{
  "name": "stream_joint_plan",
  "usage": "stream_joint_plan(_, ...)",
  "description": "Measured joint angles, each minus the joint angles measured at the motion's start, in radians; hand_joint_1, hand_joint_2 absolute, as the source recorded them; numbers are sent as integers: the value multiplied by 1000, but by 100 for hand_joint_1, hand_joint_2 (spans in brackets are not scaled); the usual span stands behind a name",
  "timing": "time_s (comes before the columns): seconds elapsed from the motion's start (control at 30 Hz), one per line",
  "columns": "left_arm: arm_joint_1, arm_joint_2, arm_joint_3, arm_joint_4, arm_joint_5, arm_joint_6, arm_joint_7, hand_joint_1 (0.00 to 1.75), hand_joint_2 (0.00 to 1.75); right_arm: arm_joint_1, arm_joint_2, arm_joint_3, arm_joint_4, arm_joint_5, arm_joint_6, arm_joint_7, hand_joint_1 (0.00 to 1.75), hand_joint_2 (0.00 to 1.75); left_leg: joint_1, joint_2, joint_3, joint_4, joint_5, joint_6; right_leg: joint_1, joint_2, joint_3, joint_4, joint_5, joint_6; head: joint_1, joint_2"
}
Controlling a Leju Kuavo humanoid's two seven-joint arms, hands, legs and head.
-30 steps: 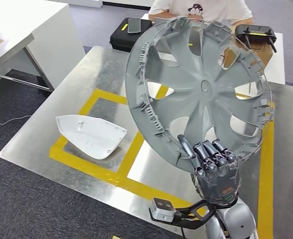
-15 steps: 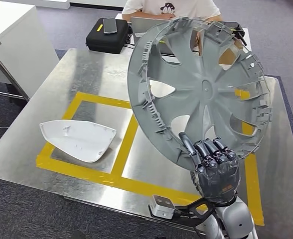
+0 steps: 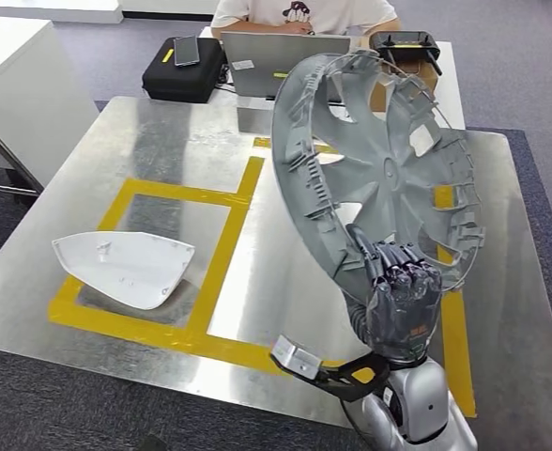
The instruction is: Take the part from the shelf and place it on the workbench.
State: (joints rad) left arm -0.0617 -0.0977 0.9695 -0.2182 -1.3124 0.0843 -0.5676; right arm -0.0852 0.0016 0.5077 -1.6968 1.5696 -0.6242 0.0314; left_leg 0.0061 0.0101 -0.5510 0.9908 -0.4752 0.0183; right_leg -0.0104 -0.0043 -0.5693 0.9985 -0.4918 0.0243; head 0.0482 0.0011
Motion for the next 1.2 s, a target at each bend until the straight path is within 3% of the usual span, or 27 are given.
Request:
stream_joint_plan(0.07,1,0,1,0,2,0,0,0,0,-41,-39,72,12,-1,23,105,175,175,1,0,-1,-1,1,-10,1,0,-1,1,1,-1,0,0)
stream_joint_plan(0.13,2,0,2,0,3,0,3,0,0,-66,-64,138,26,-1,34,153,175,175,2,0,-1,-2,2,-19,1,0,-3,2,1,-2,0,0)
stream_joint_plan(0.4,2,0,7,0,4,-1,10,0,0,-93,-97,264,61,-1,36,178,175,175,0,0,-3,-1,2,-23,0,-2,-3,3,2,-3,1,0)
stream_joint_plan(0.7,3,3,9,0,4,-1,10,0,0,-97,-106,287,78,-4,50,154,175,175,-3,0,-4,1,2,-23,-3,-2,-3,2,4,-3,1,0)
stream_joint_plan(0.97,9,3,25,0,19,-10,10,0,0,-48,-81,236,109,-126,188,38,175,175,-2,0,-4,2,2,-23,-3,-2,-3,2,4,-3,0,0)
stream_joint_plan(1.2,14,4,49,0,29,-16,20,0,0,-35,-55,178,154,-128,303,89,175,175,-2,0,-4,2,2,-23,-3,-2,-3,2,4,-3,0,0)
